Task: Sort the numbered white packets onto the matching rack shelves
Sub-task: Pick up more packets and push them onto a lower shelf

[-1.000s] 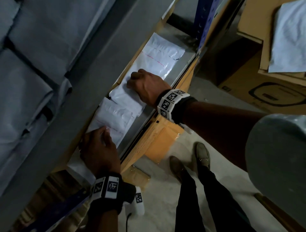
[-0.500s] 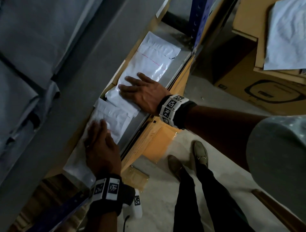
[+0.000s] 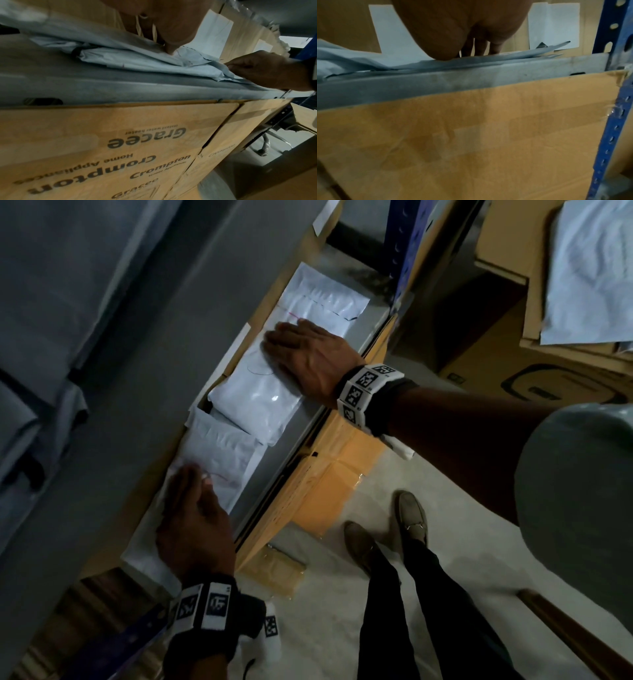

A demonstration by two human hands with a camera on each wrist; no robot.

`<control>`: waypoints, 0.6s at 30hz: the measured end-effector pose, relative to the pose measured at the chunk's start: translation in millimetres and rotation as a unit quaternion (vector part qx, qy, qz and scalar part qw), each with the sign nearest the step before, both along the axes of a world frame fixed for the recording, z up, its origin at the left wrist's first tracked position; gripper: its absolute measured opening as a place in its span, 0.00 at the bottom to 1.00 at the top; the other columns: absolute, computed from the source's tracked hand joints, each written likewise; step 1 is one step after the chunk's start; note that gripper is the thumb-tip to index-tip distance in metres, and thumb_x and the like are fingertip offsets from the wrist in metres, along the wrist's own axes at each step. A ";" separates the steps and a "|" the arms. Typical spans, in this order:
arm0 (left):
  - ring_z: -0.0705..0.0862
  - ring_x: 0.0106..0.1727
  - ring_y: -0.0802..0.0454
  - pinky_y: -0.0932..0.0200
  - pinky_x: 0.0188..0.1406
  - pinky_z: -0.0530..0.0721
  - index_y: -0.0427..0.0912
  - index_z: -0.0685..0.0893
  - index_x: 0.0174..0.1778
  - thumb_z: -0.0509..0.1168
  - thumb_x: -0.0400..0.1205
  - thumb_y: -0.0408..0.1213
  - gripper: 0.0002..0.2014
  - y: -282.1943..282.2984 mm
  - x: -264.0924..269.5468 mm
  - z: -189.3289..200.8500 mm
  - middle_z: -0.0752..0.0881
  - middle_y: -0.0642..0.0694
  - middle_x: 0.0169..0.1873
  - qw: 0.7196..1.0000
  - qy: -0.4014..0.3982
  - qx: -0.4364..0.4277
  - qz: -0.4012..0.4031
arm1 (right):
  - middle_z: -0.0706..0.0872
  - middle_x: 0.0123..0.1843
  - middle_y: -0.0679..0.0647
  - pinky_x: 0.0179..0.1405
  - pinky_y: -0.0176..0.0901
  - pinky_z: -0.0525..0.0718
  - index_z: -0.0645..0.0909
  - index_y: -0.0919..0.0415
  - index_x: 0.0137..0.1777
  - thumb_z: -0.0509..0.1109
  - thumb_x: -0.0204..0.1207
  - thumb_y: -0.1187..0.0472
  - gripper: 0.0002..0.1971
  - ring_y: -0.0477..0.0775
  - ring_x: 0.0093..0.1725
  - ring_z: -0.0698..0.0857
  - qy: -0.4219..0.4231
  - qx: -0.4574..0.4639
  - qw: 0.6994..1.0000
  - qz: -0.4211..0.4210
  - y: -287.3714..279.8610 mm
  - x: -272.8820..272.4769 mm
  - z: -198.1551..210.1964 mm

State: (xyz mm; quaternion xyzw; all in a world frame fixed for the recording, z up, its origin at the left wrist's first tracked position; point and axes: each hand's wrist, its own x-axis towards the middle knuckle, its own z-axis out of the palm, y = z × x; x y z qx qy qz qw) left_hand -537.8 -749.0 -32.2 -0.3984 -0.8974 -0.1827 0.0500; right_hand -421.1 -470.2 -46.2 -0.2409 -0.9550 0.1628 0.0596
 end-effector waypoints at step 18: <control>0.71 0.80 0.38 0.29 0.73 0.70 0.43 0.70 0.83 0.51 0.92 0.51 0.25 -8.5 6.3 -8.4 0.73 0.38 0.80 0.995 0.024 -0.095 0.026 | 0.51 0.92 0.53 0.85 0.75 0.38 0.50 0.48 0.91 0.35 0.88 0.36 0.34 0.60 0.91 0.46 -0.071 0.022 0.995 -0.061 -0.4 2.0 -11.6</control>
